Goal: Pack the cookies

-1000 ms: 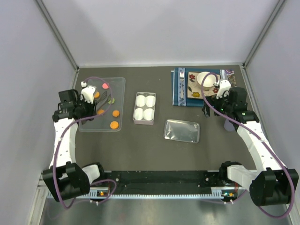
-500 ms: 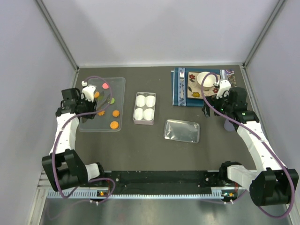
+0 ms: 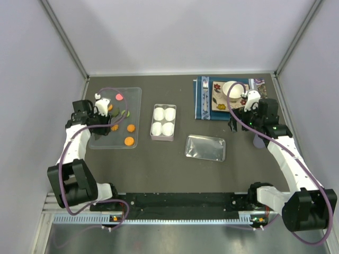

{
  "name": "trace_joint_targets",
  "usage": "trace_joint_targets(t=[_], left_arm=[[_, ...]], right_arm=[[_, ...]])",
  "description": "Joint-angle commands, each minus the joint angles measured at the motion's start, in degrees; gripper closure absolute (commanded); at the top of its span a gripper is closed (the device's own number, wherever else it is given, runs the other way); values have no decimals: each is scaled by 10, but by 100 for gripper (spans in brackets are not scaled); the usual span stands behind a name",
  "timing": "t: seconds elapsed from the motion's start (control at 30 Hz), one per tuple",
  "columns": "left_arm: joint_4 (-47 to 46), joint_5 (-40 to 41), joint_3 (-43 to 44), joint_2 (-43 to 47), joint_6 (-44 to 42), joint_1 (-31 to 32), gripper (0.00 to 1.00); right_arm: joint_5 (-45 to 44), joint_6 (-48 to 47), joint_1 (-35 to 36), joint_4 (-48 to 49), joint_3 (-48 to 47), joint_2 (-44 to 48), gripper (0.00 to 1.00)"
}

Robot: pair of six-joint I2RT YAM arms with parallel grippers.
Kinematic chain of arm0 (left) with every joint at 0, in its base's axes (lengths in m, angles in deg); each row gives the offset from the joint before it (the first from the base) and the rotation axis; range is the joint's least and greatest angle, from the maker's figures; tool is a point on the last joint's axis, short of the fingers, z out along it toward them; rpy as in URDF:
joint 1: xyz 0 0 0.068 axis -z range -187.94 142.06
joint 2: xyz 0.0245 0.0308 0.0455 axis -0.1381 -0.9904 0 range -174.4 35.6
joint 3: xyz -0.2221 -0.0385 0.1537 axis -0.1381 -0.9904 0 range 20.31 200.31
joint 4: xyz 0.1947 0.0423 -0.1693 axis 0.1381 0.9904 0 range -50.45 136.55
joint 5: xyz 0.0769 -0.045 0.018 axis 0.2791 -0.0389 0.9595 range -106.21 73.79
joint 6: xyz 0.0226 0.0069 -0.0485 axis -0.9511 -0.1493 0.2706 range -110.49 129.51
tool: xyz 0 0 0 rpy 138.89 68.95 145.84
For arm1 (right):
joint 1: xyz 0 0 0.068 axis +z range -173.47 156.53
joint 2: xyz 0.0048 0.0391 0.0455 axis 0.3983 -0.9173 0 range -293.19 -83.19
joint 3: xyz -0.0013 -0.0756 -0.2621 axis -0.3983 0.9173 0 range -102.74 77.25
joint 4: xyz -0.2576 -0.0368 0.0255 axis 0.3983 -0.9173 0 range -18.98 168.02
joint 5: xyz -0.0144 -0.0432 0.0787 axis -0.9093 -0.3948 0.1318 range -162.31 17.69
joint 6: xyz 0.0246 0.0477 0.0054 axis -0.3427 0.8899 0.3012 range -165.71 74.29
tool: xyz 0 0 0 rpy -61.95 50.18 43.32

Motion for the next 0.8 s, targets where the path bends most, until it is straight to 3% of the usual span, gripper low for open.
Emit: trace_joint_targets(t=[0.0,0.77], left_arm=[[-33,-23,-2,-5,2,-2,53],[-43,-37,-20,-17,-1,-2,51]], right_arm=[[-1,-3,8,12,-32,0,1],[-6,-6,7,11,-33,2,1]])
